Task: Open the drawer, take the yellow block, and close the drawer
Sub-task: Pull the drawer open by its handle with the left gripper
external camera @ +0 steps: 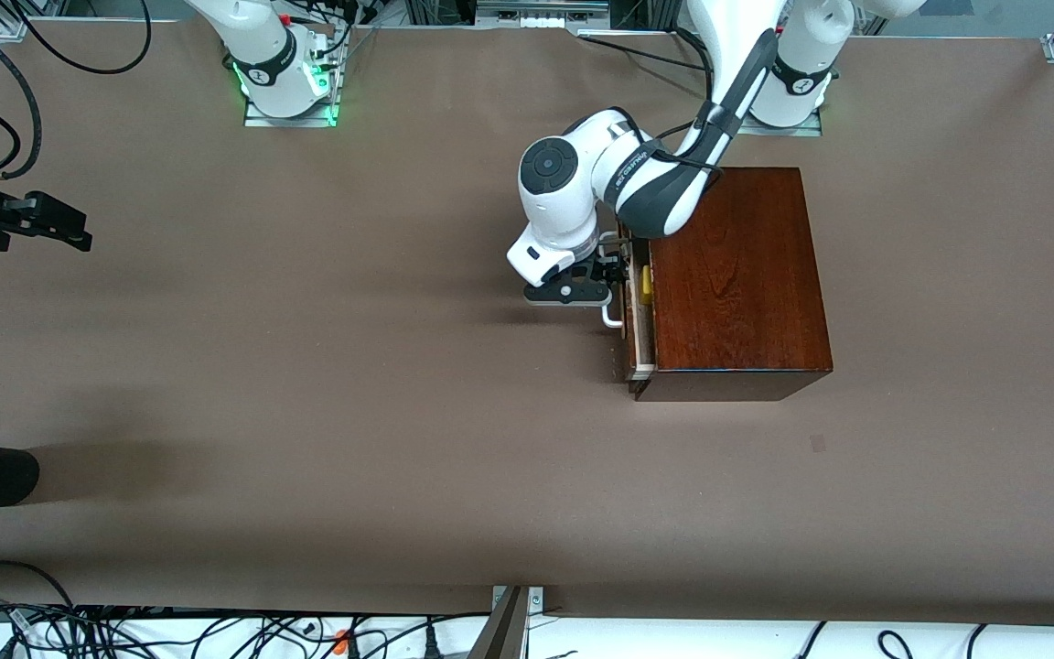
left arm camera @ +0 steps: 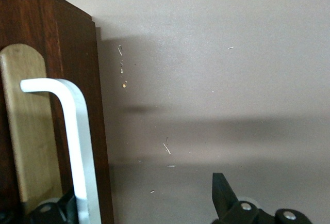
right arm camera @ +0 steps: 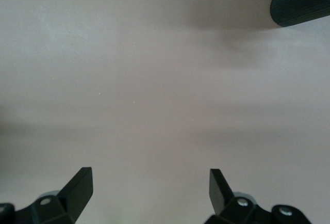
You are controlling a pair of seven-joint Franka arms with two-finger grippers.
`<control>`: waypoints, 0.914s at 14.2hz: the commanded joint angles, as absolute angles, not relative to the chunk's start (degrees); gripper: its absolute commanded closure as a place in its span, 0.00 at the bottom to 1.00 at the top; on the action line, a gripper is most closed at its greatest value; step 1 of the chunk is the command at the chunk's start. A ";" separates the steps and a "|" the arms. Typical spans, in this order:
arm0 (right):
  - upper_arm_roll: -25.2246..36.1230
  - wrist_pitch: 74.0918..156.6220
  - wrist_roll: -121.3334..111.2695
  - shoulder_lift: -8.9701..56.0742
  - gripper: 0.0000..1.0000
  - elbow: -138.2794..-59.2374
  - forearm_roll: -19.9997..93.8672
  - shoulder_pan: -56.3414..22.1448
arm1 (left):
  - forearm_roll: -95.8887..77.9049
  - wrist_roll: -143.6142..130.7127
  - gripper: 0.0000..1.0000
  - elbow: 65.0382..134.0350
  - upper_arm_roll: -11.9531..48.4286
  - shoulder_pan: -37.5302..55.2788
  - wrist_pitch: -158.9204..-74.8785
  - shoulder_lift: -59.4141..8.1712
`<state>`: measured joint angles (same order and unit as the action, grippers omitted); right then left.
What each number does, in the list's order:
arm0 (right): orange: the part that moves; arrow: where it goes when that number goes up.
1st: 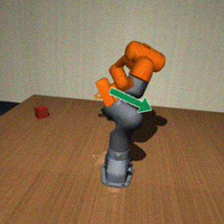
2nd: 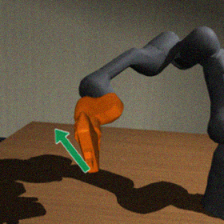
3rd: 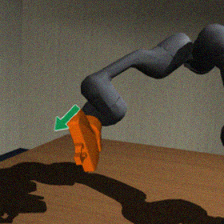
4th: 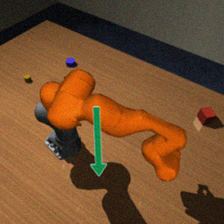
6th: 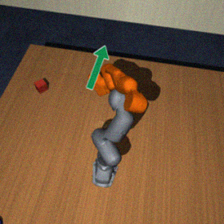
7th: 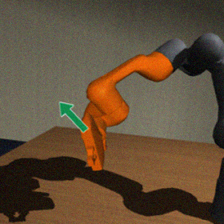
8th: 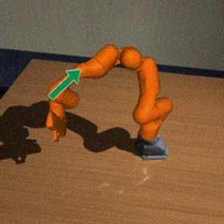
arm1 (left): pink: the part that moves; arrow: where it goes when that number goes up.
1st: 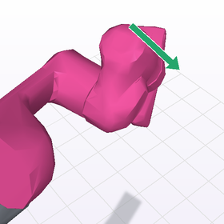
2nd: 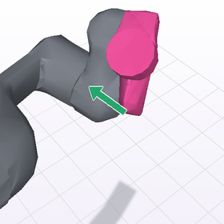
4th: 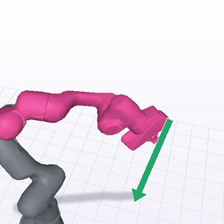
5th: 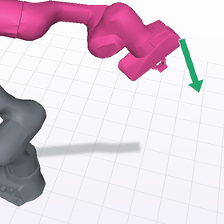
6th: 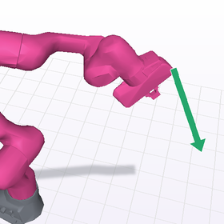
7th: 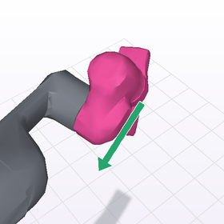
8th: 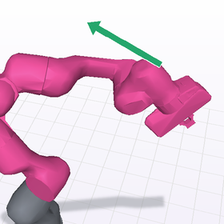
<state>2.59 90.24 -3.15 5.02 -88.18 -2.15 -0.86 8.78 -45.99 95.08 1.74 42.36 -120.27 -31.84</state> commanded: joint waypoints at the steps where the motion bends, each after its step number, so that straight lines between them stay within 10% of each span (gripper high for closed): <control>1: 2.72 89.91 -3.25 4.66 0.00 -87.63 -1.14 -0.62 | 8.00 -35.60 0.00 86.31 1.76 44.82 -120.24 -36.91; 13: 2.72 90.00 -3.25 4.75 0.00 -87.63 -1.14 -0.62 | 7.65 -33.66 0.00 84.91 2.19 45.26 -118.92 -37.26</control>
<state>2.61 90.24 -3.15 5.02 -88.18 -2.15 -0.86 8.74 -36.13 90.46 1.82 44.26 -117.25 -34.47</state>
